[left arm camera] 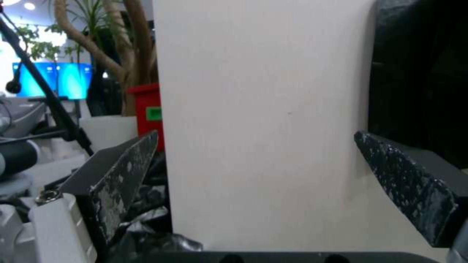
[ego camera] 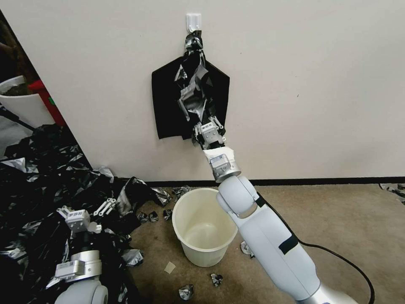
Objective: Place a trash bag onto the trash bin.
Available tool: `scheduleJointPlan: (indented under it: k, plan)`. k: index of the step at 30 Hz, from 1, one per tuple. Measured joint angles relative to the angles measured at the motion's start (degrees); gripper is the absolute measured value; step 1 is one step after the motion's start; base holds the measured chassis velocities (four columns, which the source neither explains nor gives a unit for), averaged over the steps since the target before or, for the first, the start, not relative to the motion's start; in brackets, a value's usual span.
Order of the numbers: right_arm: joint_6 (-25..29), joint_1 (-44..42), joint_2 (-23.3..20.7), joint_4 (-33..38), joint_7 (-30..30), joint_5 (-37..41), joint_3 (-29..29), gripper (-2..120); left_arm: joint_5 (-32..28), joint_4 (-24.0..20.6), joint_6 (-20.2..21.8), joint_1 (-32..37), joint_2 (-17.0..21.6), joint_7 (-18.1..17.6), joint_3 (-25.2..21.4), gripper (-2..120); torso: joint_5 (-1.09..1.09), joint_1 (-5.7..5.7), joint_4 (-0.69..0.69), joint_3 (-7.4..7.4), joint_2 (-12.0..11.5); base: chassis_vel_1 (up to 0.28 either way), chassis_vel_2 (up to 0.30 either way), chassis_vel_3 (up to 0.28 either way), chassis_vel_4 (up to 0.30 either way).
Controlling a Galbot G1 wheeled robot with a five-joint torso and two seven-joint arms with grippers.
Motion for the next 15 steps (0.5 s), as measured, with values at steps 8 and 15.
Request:
scheduleJointPlan:
  k: [8, 15]
  plan:
    - [5.3, -0.6, 0.8, -0.6, 2.4, 7.9, 0.4, 0, -3.2, 0.5, 2.0, -2.2, 4.0, 0.0, 1.3, 100, -0.01, 0.00, 0.01, 0.00, 0.0, 0.000, 0.000, 0.000, 0.000]
    - [16.4, -1.9, 2.8, -0.8, 0.4, 24.3, 1.1, 0, -25.7, 1.0, 3.7, -12.7, 23.8, 4.5, 7.2, 100, -0.01, 0.00, 0.01, 0.00, 0.0, 0.000, 0.000, 0.000, 0.000]
